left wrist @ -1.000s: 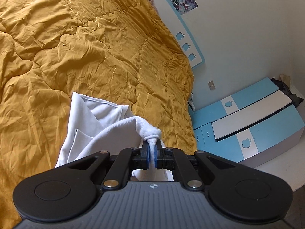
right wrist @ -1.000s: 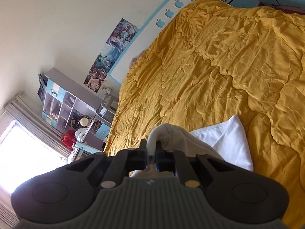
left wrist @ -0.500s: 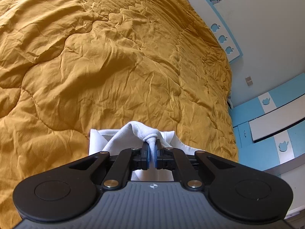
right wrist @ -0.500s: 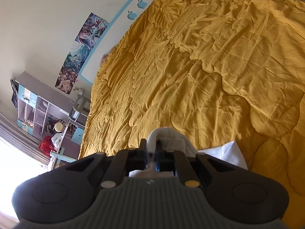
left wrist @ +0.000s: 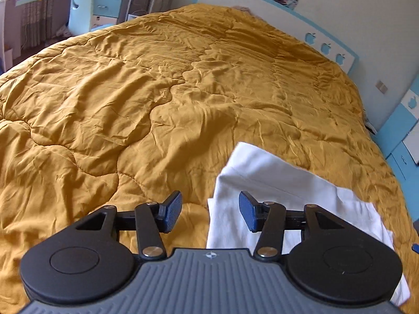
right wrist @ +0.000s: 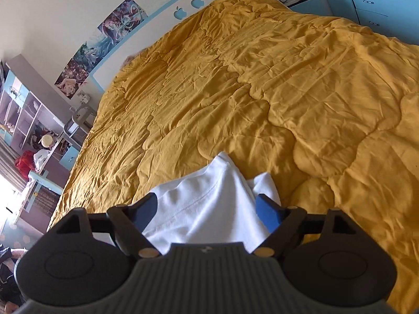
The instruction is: Fold small clothes
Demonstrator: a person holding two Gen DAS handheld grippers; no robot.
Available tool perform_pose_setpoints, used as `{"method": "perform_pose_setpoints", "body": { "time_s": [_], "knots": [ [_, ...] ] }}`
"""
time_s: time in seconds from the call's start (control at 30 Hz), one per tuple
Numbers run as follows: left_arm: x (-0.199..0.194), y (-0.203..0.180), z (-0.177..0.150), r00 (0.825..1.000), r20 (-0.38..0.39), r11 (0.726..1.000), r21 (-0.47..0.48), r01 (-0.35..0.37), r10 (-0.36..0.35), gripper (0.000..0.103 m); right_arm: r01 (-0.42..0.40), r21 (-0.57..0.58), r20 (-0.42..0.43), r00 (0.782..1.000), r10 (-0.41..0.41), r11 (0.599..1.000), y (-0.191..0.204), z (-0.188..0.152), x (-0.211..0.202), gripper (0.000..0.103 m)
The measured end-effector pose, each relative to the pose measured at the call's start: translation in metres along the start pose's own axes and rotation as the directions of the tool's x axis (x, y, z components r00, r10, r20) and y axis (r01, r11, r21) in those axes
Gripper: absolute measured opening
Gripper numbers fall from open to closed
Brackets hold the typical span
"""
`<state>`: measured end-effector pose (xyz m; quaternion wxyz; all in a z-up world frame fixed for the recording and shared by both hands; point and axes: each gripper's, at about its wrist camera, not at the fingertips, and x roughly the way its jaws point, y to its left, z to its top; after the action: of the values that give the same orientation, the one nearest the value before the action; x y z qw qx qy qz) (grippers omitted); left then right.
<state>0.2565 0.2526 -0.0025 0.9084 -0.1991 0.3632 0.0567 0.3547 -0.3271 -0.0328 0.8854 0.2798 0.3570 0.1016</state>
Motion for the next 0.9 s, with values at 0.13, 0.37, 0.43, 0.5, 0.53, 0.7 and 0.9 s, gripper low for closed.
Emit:
{"method": "perform_pose_setpoints", "body": {
  "time_s": [0.13,0.37,0.43,0.5,0.53,0.7,0.9],
  "knots": [
    [-0.043,-0.015,-0.041,0.992,-0.013,0.99,0.06,0.129,-0.129,0.062,-0.102,0.021,-0.004,0.995,0.102,0.995,-0.002,-0.047,-0.049,0.082],
    [-0.07,-0.015,-0.124,0.938,-0.067,0.937,-0.11,0.331,-0.339,0.063,-0.185,0.229,0.033,0.983,0.183,0.956,-0.023,-0.141,-0.09,0.083],
    [-0.058,-0.006,-0.142,0.928,-0.103,0.912,-0.252,0.324,-0.358,0.063,-0.145,0.272,-0.037,0.986,0.161,0.951,-0.034,-0.155,-0.079,0.082],
    [-0.04,0.01,-0.158,0.905,-0.14,0.849,-0.427,0.312,-0.403,0.062,-0.096,0.347,-0.084,0.988,0.133,0.933,-0.048,-0.165,-0.071,0.081],
    [-0.035,0.017,-0.164,0.902,-0.121,0.815,-0.49,0.309,-0.415,0.062,-0.118,0.377,-0.061,0.986,0.152,0.919,-0.053,-0.168,-0.072,0.082],
    [-0.011,0.041,-0.165,0.889,-0.01,0.664,-0.668,0.335,-0.458,0.063,-0.202,0.546,0.018,0.973,0.229,0.813,-0.075,-0.171,-0.068,0.082],
    [0.026,0.056,-0.153,0.896,0.046,0.572,-0.755,0.321,-0.442,0.063,-0.232,0.635,0.053,0.965,0.258,0.737,-0.083,-0.167,-0.043,0.082]
  ]
}}
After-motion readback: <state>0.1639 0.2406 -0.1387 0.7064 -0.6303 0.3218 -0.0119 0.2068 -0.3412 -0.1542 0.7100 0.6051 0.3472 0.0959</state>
